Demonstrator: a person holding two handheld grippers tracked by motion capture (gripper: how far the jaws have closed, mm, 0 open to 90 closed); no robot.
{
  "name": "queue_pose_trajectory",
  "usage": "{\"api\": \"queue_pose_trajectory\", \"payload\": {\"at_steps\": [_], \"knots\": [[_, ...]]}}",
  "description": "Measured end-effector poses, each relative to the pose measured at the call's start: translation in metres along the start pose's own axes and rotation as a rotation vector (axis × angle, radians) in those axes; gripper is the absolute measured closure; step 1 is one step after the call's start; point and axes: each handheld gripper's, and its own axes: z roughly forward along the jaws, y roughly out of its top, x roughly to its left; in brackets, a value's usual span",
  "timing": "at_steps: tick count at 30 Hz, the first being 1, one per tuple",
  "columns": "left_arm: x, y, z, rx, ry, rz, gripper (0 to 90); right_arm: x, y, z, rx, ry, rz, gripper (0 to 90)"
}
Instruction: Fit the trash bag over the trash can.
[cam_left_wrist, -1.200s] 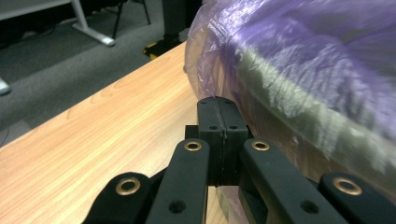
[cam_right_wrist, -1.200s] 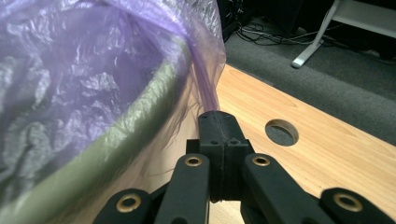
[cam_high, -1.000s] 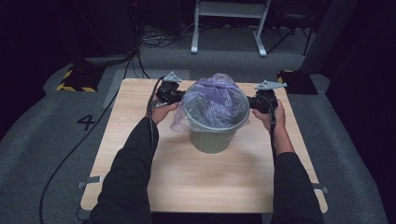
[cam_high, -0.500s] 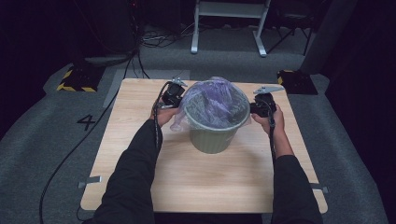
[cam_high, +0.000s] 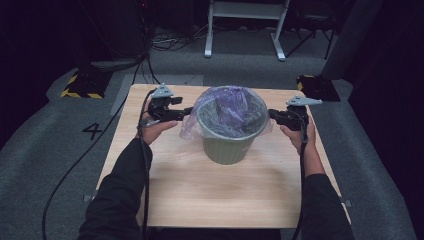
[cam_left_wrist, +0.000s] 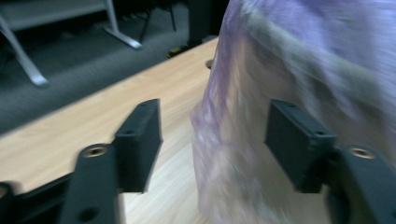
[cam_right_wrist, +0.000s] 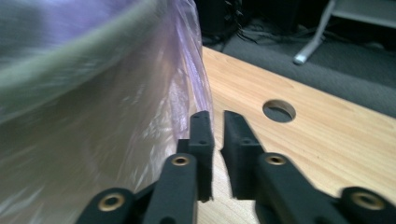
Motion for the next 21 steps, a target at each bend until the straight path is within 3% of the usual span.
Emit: {"api": "queue_pose_trajectory", "payload": {"at_steps": [2, 7, 10, 14, 21], "knots": [[-0.002, -0.004, -0.017, -0.03, -0.01, 0.018, 26.1, -0.001, 0.0, -0.007, -0.003, -0.024, -0.005, 69.6], [-0.02, -0.01, -0.052, -0.099, -0.105, 0.091, 19.8, -0.002, 0.0, -0.026, -0.031, -0.01, -0.04, 47.1], [-0.035, -0.016, -0.064, -0.097, -0.165, 0.128, 17.5, 0.004, -0.001, -0.045, -0.05, 0.001, -0.109, 38.7], [-0.057, -0.026, -0.065, -0.06, -0.189, 0.17, 16.5, 0.023, -0.005, -0.065, -0.053, 0.013, -0.228, 28.1], [-0.078, -0.031, -0.043, 0.006, -0.142, 0.237, 16.4, 0.068, -0.014, -0.068, -0.054, -0.03, -0.388, 21.8]]}}
